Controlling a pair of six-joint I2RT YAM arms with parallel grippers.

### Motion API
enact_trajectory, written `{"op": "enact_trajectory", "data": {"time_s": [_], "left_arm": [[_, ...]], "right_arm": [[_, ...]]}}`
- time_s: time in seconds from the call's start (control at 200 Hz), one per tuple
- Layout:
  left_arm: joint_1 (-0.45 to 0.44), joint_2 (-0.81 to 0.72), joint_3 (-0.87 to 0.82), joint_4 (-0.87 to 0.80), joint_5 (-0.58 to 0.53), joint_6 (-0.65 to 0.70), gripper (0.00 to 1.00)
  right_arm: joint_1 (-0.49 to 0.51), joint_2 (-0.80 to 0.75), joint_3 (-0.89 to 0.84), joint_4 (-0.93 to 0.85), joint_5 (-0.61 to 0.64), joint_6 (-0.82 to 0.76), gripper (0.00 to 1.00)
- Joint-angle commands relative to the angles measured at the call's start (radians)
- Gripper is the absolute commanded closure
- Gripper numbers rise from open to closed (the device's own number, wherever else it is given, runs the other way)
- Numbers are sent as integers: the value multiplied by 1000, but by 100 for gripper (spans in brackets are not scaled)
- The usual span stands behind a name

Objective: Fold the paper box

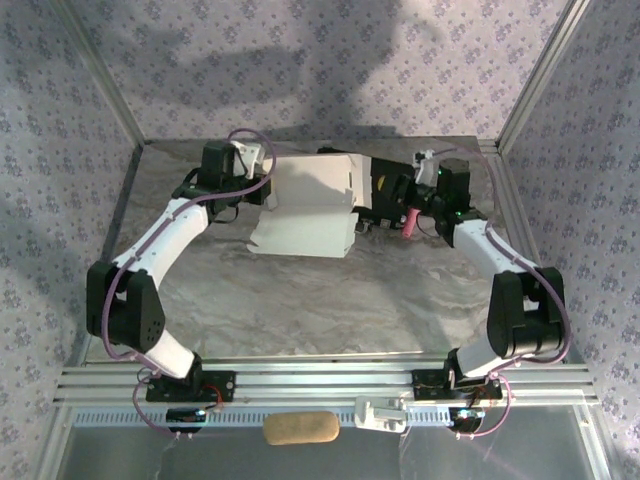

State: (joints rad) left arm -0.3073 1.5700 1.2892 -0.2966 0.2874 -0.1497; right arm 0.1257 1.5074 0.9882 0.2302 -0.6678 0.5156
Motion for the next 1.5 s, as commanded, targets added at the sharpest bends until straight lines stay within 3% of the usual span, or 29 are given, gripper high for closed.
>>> {"op": "enact_trajectory", "data": {"time_s": [0.0, 0.57, 0.984, 1.494], "left_arm": [[8, 7, 23, -7, 56, 1, 100], [4, -9, 14, -23, 62, 4, 100], [-12, -11, 16, -31, 60, 17, 100], [-21, -13, 16, -41, 49, 23, 100]], "right_arm": [[10, 10, 42, 30, -129, -89, 67], [83, -30, 64, -39, -146, -154, 66], [139, 14, 157, -169, -74, -254, 61], [173, 10, 193, -219, -101, -293, 55]]}}
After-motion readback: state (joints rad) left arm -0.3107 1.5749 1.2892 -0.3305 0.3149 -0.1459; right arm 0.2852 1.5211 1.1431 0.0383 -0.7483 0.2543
